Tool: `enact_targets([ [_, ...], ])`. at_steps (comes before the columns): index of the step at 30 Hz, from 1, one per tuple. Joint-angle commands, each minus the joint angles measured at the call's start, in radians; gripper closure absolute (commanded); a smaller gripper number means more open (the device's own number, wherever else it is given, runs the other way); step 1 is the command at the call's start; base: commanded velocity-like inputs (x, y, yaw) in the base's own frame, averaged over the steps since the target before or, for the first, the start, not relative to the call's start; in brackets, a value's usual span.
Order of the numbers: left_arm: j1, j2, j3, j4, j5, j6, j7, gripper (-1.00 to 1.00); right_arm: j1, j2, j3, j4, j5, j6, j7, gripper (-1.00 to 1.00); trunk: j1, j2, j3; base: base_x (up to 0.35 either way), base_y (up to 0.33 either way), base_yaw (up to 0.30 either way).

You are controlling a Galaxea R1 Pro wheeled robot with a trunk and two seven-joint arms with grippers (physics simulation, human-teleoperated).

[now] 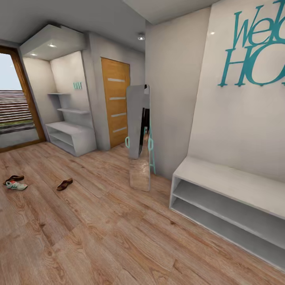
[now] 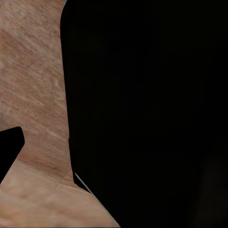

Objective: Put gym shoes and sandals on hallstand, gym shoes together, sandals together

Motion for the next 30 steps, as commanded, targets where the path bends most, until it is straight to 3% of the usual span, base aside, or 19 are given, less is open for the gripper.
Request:
enact_targets([
  [1, 0.0, 0.0, 0.0, 0.0, 0.0, 0.0, 0.0, -1.0, 0.0, 0.0, 0.0, 0.0, 0.0, 0.0, 0.0, -1.0, 0.0, 0.0, 0.0, 0.0, 0.0, 0.0],
  [5, 0.0, -0.002, 0.002, -0.005, 0.004, 0.005, -0.003, -1.0, -0.002, 0.023, 0.006, -0.017, 0.002, 0.002, -0.003, -1.0, 0.0, 0.0, 0.0, 0.0, 0.0, 0.0],
  [10, 0.0, -0.001, 0.002, -0.005, 0.002, 0.005, -0.003, -1.0, -0.002, 0.023, 0.006, -0.017, 0.002, 0.002, -0.003, -1.0, 0.0, 0.0, 0.0, 0.0, 0.0, 0.0],
  [15, 0.0, 0.0, 0.002, -0.009, 0.001, -0.003, -0.003, -1.0, -0.003, 0.042, 0.008, -0.045, 0.003, 0.002, -0.003, -1.0, 0.0, 0.0, 0.0, 0.0, 0.0, 0.0],
  [30, 0.0, 0.0, 0.003, -0.01, 0.001, -0.012, -0.003, -1.0, -0.005, 0.051, 0.002, -0.066, 0.002, 0.001, -0.003, -1.0, 0.0, 0.0, 0.0, 0.0, 0.0, 0.0],
])
